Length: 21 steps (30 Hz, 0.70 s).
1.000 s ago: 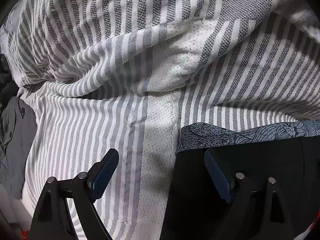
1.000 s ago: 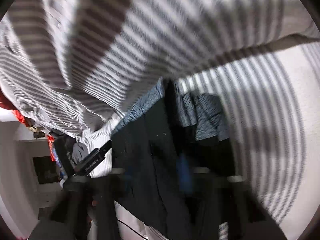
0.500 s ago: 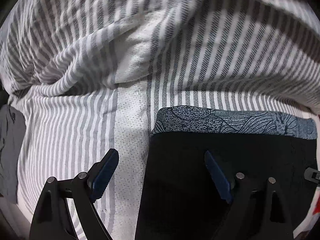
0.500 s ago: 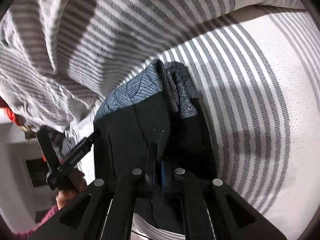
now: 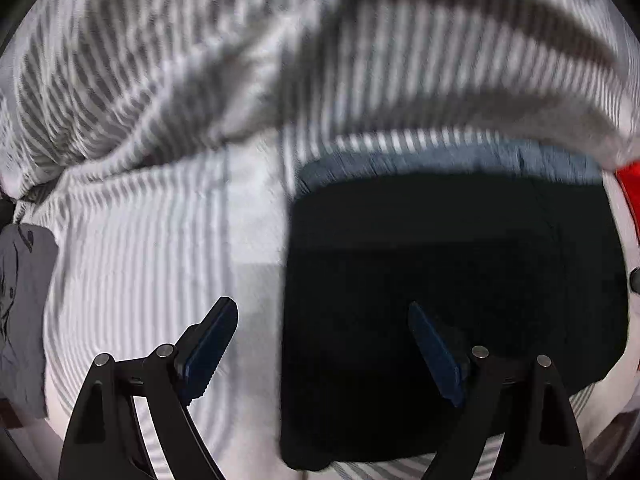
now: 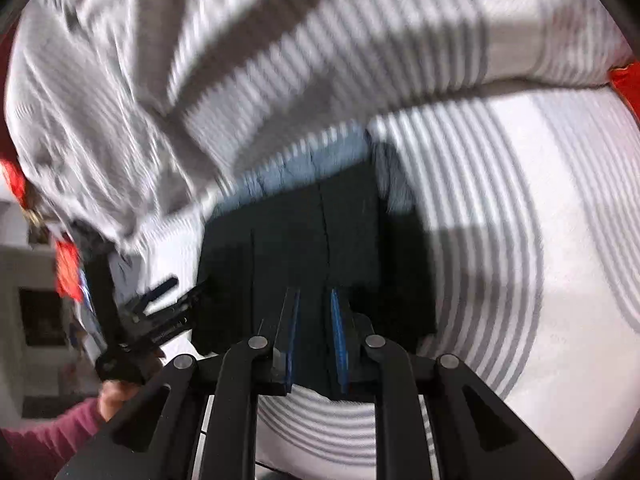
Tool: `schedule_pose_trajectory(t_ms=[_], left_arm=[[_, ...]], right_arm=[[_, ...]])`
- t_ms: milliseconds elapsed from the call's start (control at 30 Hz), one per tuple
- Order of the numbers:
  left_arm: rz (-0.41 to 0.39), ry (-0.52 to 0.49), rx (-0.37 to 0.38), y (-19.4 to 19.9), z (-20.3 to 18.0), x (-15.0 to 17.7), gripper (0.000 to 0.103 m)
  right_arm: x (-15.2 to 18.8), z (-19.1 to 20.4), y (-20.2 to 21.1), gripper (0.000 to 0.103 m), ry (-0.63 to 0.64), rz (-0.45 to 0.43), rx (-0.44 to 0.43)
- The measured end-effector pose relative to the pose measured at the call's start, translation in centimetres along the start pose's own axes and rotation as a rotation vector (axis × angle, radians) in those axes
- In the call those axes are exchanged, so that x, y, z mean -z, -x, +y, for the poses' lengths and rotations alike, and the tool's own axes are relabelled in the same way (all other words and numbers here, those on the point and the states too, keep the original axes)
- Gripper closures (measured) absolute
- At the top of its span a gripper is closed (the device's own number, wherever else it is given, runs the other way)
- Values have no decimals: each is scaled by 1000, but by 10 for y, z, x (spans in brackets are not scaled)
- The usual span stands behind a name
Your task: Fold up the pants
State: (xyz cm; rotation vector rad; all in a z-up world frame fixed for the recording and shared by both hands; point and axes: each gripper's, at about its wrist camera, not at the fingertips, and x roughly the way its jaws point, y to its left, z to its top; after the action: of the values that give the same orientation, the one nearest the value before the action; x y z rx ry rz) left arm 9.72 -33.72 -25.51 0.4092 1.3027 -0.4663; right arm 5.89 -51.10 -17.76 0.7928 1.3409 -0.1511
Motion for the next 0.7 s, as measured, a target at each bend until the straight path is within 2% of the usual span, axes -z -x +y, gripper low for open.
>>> schedule_pose_trajectory(t_ms=[67,167,200,233,300,400,533,600,633,700], left_arm=[[-13,33,5,0,-3,2,15],[-3,52,25,-2,0,-3,15],[-2,54,30,-3,1,-2,15],[-2,54,35,-3,2,-3,15],[-1,51,36,-3,2,-4,15],[0,60,33,-3,-1,-3,15],[-4,70,40,-6,1,-2,15],[-7,70,33,-6,1,-1,13],[-9,69,25,-6,0,-1,10],[-3,71,22,-8,2,-3,10]], right_arm=[[3,-3,-9,86,-8,14,43],[3,-11,-2,85,-55,-45,90],[3,-15,4,75,-59,-70,122],[5,-19,11,54,-65,-86,138],[11,-31,20,33,-101,-90,109],[33,-48,24,33,-200,-65,-16],[64,-59,3,33,-307,-9,-130],[69,-64,-13,34,-354,2,-193],[68,-64,-20,42,-370,-5,-214],[62,-69,-26,68,-436,-17,-257]])
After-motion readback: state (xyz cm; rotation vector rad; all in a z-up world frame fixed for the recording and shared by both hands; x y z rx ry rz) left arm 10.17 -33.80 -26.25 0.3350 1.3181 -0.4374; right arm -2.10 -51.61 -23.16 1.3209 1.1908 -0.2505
